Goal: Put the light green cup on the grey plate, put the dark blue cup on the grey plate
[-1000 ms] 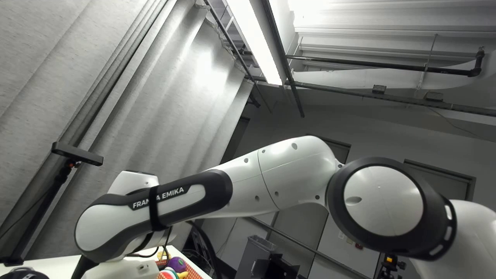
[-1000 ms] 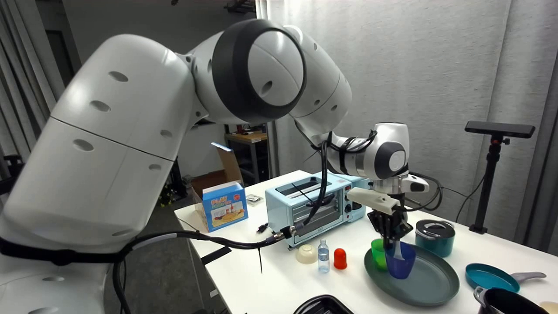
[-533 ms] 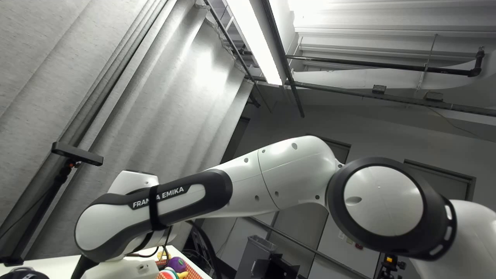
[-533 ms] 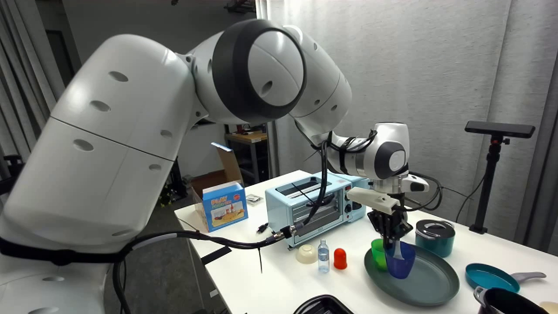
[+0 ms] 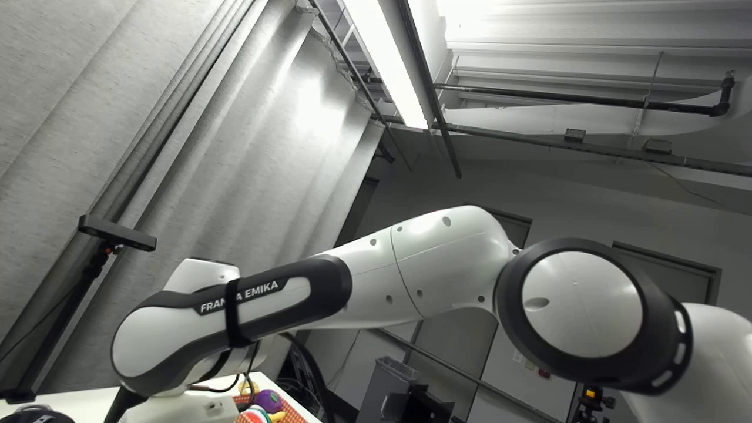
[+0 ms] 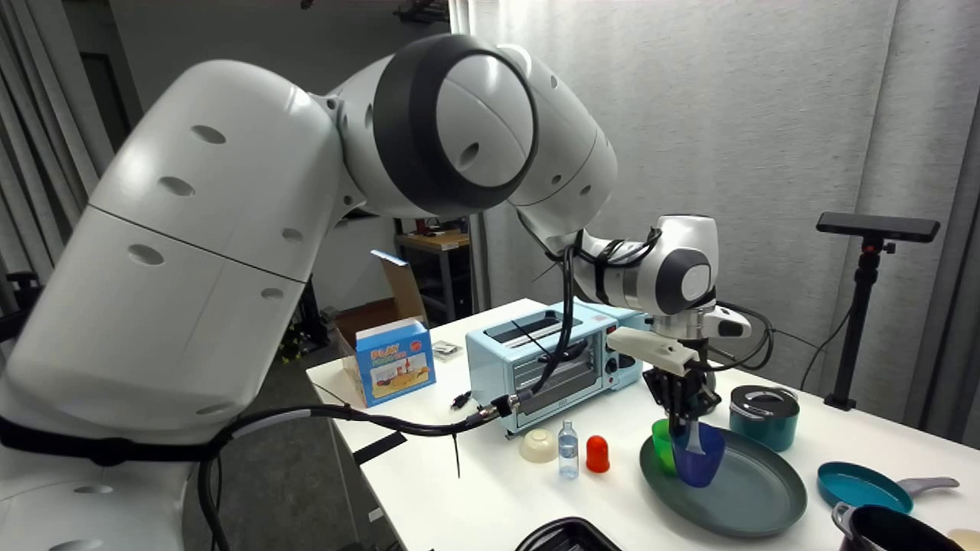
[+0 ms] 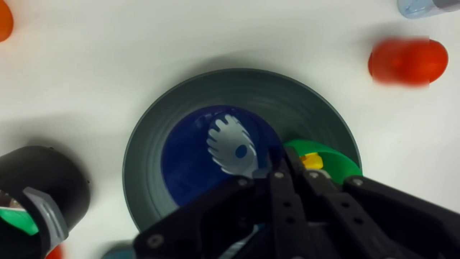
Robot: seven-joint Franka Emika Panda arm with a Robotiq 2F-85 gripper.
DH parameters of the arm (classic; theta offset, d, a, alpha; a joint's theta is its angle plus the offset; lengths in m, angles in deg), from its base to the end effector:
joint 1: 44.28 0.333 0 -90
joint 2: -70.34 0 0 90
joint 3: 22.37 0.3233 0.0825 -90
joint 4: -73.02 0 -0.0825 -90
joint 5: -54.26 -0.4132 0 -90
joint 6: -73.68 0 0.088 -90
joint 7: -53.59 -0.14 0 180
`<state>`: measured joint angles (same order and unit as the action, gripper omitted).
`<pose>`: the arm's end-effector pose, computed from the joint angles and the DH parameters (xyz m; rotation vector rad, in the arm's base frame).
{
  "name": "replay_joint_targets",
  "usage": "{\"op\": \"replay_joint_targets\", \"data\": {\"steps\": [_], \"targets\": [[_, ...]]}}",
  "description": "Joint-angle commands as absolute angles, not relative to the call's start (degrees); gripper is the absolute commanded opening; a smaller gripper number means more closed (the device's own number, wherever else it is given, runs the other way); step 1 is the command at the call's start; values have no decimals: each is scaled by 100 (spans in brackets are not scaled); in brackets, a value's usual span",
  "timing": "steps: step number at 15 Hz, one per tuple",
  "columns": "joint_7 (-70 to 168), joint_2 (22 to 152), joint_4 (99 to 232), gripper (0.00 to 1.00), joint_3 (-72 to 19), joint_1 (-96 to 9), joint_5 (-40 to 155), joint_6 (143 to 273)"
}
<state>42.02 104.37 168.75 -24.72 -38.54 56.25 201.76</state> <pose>0.7024 0.0418 0.2118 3.0829 -0.1763 -0.0343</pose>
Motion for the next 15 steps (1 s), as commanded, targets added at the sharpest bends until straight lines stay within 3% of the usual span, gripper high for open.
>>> {"op": "replay_joint_targets", "data": {"steps": [1,14,15], "targets": [[4271,10558,16616,1,-2378,-3938,5548,19987],[4227,10556,16604,1,-2427,-3898,5646,19940],[4209,10439,16858,4,-2426,-3882,5654,20161]]}}
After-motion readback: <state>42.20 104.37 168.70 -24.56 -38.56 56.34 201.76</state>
